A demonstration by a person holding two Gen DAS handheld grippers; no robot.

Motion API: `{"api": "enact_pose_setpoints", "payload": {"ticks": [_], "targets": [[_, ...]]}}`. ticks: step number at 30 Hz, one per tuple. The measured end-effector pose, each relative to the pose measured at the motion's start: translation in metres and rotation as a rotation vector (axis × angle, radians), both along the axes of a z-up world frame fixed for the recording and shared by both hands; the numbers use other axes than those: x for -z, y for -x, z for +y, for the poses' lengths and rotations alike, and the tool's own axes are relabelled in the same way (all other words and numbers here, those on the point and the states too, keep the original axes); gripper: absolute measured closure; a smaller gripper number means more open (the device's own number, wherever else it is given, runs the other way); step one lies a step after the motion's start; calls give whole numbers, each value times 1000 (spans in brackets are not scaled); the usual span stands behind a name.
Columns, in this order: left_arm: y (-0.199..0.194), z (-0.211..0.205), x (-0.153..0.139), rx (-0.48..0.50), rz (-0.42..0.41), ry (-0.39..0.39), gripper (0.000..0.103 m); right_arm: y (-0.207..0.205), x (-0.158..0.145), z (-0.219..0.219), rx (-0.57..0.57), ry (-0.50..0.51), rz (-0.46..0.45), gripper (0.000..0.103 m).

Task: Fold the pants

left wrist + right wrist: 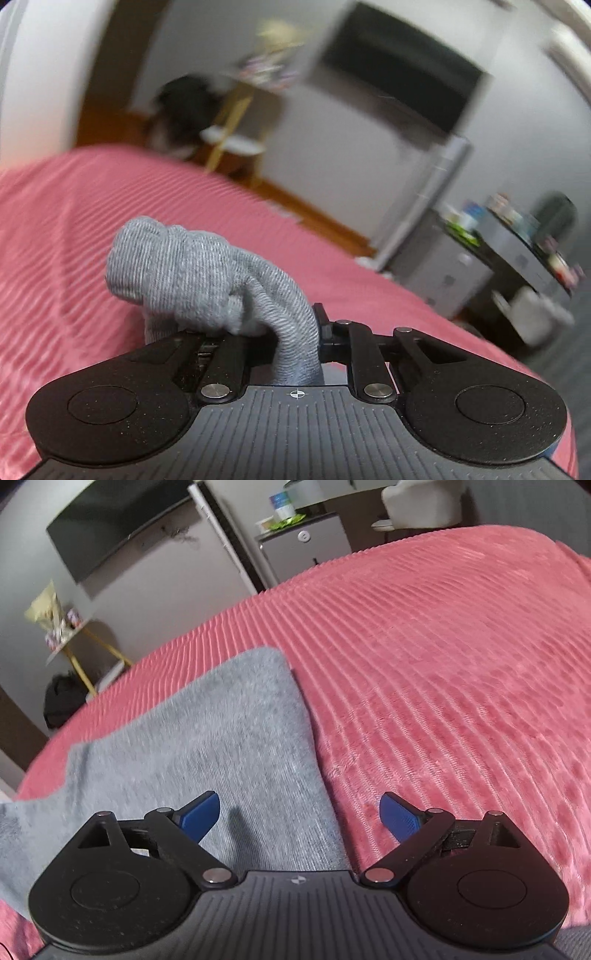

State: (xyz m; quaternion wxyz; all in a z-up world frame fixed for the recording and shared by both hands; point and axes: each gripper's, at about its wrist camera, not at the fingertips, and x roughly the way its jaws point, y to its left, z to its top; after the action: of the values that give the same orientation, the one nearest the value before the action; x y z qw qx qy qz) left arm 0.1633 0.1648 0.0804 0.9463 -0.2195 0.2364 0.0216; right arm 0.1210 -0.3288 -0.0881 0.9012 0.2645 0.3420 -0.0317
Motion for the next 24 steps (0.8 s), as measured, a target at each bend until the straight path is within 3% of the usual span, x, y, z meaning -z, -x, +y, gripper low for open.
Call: {"api": "enact_pose_setpoints", "payload": {"ticks": [3, 6, 9, 12, 15, 17, 21, 24], "targets": [[8, -72, -20, 171, -47, -147, 86, 5, -3, -5, 15, -33, -27, 9], [17, -154, -21, 377, -61, -279, 84, 10, -6, -9, 18, -59, -49, 9], [25, -221, 3, 559, 14, -356, 74, 17, -9, -11, 11, -83, -67, 9], [34, -258, 38, 625, 127, -403, 68, 27, -16, -11, -3, -110, -78, 9], [53, -263, 47, 593, 145, -443, 48, 35, -22, -9, -24, -132, -83, 9], [68, -249, 48, 556, 138, -405, 36, 37, -25, -6, -46, -154, -76, 9], [78, -204, 60, 355, 197, -324, 32, 26, -21, 4, -88, -259, -31, 9], [75, -172, 67, 221, 259, -176, 30, 5, -6, 12, -111, -402, 45, 9]]}}
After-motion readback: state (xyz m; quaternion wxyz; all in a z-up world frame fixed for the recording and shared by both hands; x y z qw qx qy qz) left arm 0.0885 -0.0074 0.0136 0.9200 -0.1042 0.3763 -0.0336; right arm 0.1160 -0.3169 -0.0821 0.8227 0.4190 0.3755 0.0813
